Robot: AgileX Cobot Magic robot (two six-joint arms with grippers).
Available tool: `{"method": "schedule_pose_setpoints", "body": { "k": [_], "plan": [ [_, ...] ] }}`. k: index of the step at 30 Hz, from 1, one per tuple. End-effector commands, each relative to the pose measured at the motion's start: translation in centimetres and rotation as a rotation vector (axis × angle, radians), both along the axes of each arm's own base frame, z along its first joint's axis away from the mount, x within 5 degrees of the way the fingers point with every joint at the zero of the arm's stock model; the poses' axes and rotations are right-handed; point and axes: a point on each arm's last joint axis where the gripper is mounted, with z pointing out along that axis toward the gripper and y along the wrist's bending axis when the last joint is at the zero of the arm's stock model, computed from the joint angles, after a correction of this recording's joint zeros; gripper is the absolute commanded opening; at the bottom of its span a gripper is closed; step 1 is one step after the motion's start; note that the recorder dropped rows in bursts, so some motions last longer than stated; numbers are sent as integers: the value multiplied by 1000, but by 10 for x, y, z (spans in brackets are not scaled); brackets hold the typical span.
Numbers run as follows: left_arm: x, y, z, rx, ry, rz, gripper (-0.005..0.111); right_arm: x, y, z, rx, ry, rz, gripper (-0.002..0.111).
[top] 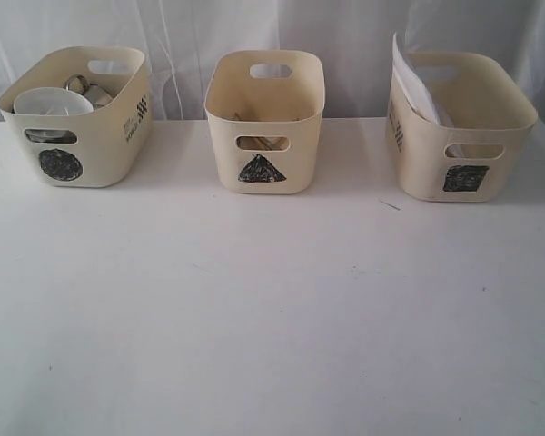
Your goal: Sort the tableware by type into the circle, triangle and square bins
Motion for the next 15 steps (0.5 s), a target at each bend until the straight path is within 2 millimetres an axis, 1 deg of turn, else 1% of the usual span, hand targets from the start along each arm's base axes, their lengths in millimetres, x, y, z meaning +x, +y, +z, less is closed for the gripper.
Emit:
{"method": "schedule_pose_setpoints", "body": {
  "k": [1,3,7,10,15],
  "plan": [
    [0,-1,-1,-15,0,-7,0,0,4,3,-49,-52,57,0],
    [0,-1,-1,-15,0,-7,0,0,8,1,-29,-37,100,0],
    [0,-1,-1,-15,0,-7,0,-1,11,1,-127,-44,162,0],
    [0,-1,-1,-15,0,-7,0,-1,13,1,-149,-48,181,0],
    [0,-1,-1,-15,0,-7,0,-2,15,1,-238,-61,230,0]
  ]
}}
